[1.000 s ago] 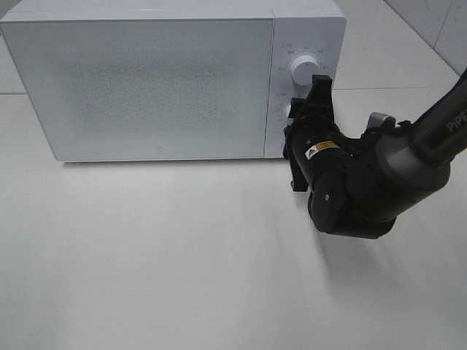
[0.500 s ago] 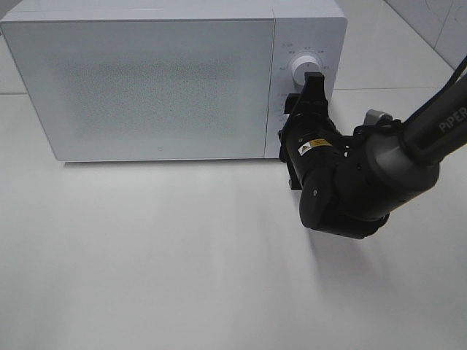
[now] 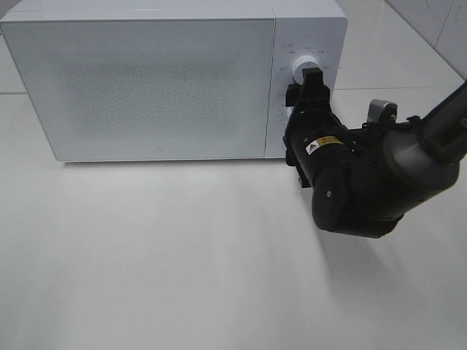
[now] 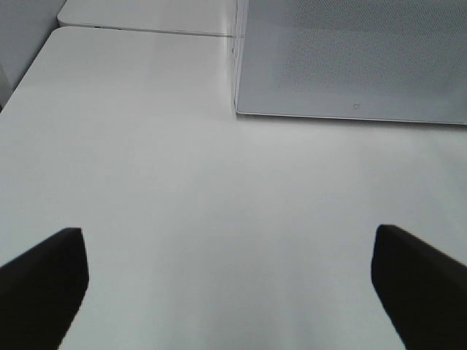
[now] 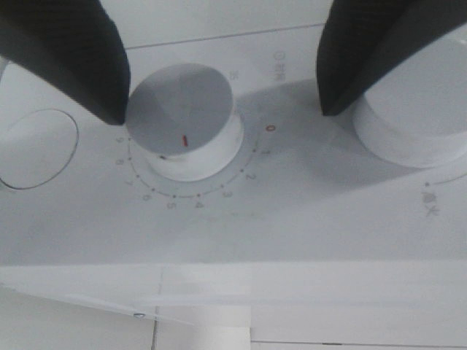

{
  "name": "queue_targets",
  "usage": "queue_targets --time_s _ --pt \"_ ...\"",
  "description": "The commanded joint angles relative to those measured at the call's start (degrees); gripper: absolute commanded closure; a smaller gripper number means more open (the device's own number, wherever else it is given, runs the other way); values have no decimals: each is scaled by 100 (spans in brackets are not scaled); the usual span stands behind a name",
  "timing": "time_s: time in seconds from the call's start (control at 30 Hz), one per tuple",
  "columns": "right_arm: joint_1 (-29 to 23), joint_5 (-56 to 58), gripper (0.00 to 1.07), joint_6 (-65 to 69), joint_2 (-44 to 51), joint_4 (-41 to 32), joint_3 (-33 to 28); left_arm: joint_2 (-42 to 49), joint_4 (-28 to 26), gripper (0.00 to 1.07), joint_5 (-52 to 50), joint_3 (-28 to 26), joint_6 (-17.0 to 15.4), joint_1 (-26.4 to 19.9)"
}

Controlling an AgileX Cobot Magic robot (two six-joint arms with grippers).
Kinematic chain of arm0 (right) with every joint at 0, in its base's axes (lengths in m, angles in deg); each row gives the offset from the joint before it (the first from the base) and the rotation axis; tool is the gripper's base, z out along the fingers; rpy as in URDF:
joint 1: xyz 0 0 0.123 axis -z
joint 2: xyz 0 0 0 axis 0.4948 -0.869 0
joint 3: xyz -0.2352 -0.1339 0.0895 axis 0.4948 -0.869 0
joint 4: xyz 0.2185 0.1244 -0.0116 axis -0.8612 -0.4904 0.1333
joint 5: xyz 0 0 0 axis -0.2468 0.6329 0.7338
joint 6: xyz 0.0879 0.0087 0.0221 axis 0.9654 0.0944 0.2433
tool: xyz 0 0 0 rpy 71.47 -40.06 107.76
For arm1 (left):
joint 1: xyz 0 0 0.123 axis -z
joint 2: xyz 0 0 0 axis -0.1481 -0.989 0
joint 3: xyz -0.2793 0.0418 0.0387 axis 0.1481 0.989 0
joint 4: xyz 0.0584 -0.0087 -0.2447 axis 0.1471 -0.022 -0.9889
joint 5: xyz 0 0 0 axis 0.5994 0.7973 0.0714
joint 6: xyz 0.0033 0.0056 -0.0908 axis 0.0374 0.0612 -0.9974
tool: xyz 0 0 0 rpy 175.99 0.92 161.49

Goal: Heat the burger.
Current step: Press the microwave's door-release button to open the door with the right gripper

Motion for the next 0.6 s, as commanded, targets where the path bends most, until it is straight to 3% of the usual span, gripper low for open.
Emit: queue_targets --time_s 0.03,0.37,0.43,0.6 --pt "40 -286 36 -418 401 699 -235 103 -40 9 -63 17 0 -11" --pt "40 418 36 -1398 1272 1215 -693 103 -40 9 -63 17 0 -11" --pt "40 1392 36 -2131 1748 1478 -768 103 -40 9 -63 17 0 -11" --pt "40 2510 36 -3134 2315 1793 -762 103 -40 9 -63 17 0 -11"
